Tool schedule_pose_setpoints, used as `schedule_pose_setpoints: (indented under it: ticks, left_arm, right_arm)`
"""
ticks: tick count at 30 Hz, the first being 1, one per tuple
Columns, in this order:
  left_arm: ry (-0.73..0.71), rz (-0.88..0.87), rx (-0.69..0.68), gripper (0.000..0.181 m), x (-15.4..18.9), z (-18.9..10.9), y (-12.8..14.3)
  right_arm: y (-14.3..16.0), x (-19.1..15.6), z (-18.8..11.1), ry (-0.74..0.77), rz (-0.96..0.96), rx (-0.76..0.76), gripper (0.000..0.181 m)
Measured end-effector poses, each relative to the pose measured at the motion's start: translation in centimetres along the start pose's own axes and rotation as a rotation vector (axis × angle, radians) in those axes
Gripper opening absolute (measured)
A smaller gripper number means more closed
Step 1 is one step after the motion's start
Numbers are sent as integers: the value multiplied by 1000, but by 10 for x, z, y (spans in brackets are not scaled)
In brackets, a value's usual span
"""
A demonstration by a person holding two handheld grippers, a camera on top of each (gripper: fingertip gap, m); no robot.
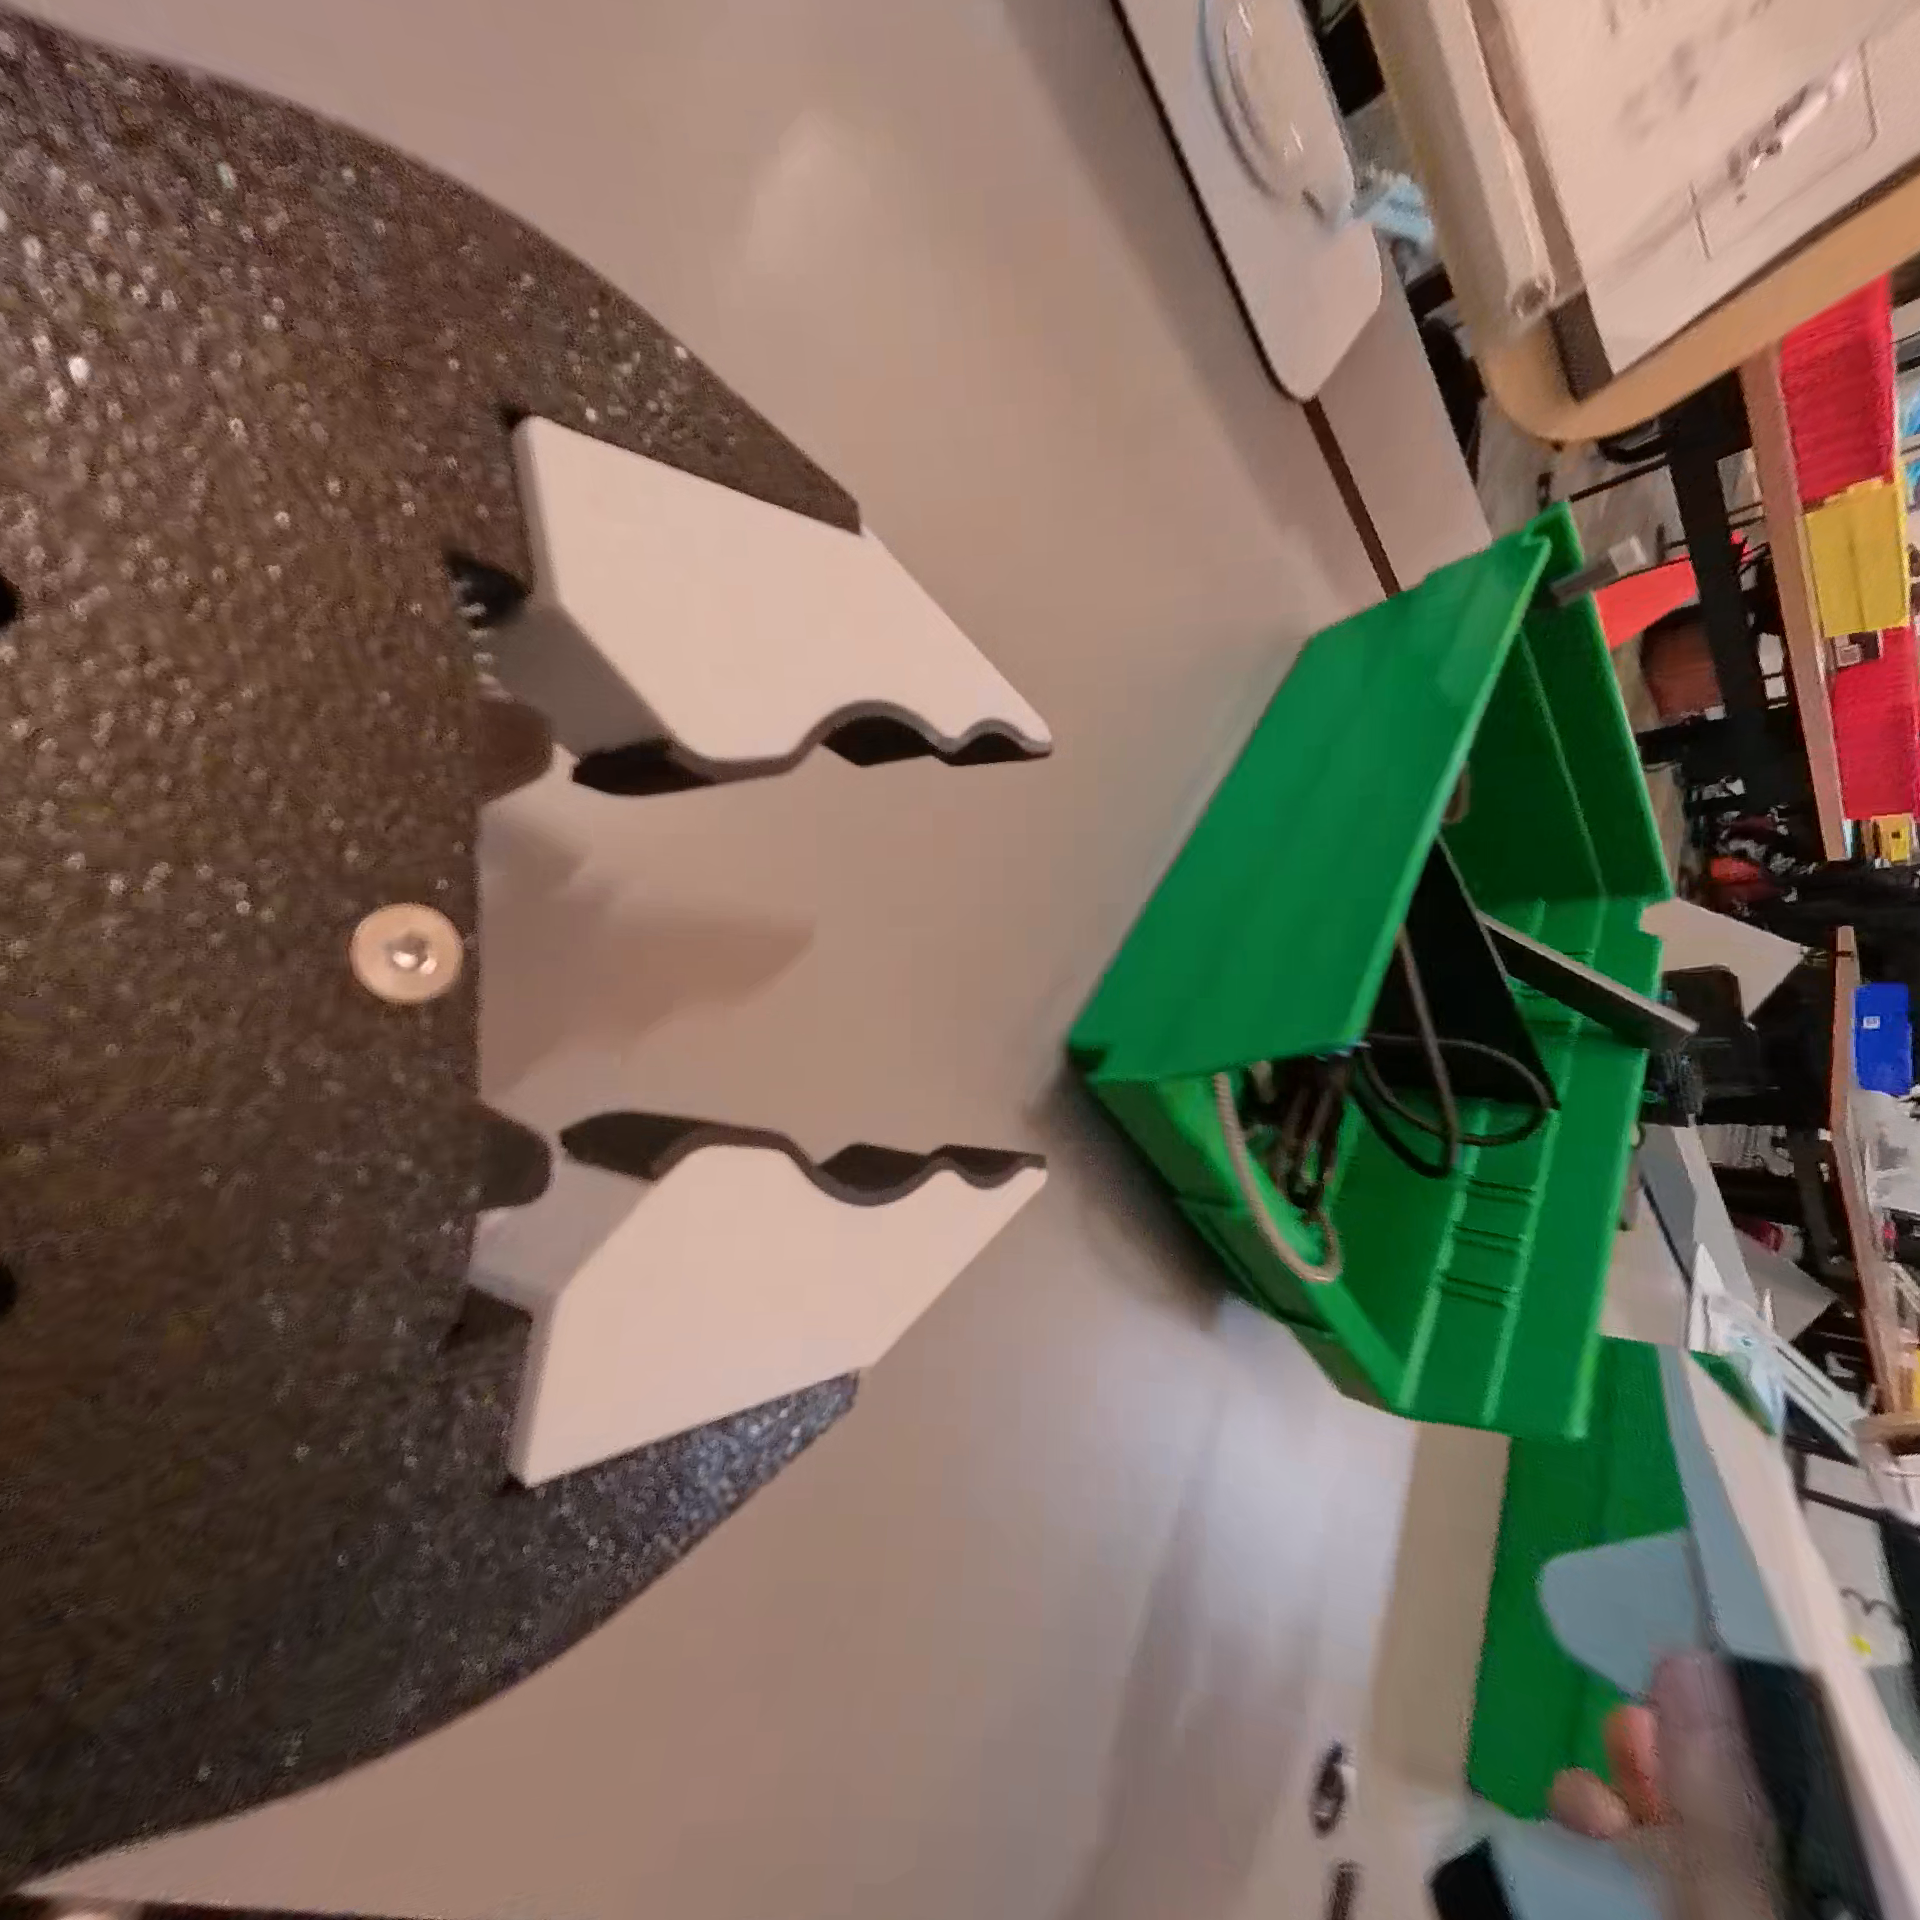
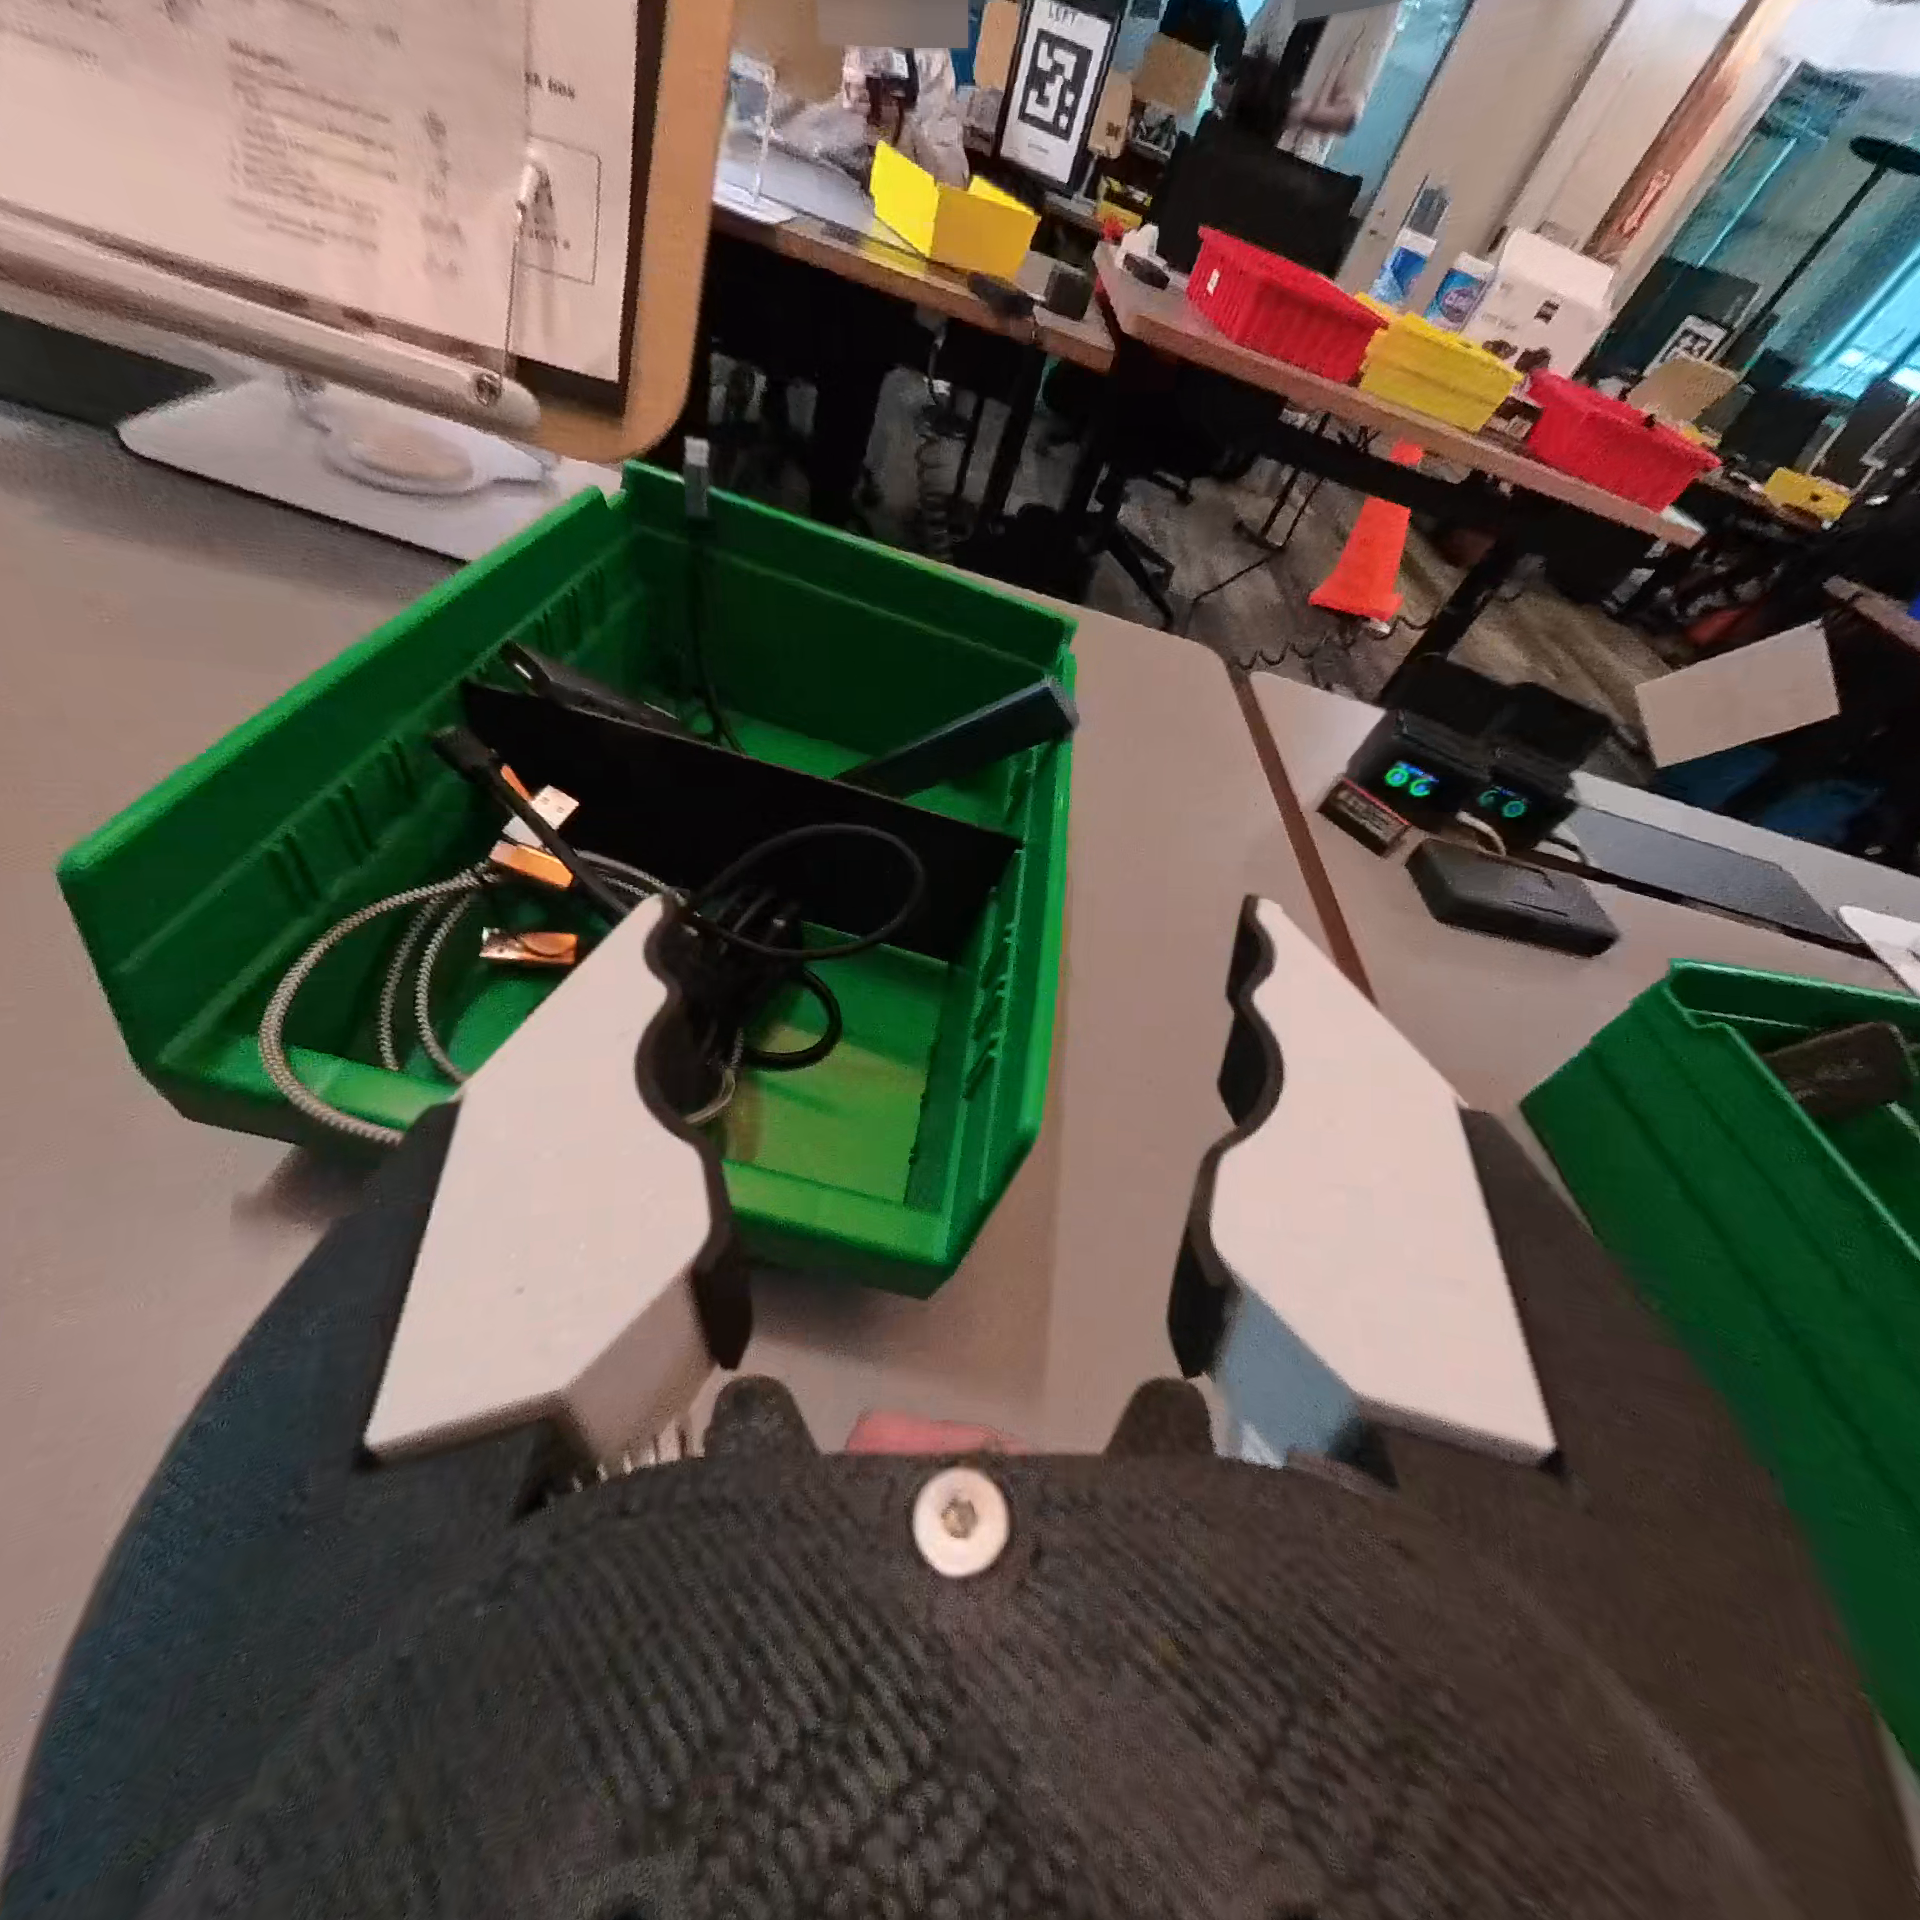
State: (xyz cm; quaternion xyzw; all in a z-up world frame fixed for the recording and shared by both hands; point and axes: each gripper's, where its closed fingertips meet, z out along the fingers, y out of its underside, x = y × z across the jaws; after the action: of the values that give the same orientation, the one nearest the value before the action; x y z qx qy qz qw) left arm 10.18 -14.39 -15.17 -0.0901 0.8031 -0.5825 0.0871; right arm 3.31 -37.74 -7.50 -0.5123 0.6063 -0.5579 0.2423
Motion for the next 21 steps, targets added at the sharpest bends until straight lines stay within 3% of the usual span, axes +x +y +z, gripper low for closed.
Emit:
schedule_pose_setpoints:
  ticks: [4, 8, 11, 15, 21]
  left_arm:
    - [-39, -24, -13, 74, 10, 56, -31]
    - [-148, -27, -81, 75, 2, 102, -29]
    - [-134, 14, -100, 41, -2, 117, -21]
    - [-257, 131, -82, 11, -38, 100, -16]
    - [-223, 81, -50, 4, -75, 24, 9]
  right_arm:
    - [-7, 9, -10, 0, 23, 38, 102]
    - [-19, 7, -19, -25, 46, 90, 98]
    - [-20, 1, -18, -49, 39, 95, 97]
    - [-20, -12, -13, -68, -18, 69, 96]
    - [-53, -71, -23, -248, -30, 159, 101]
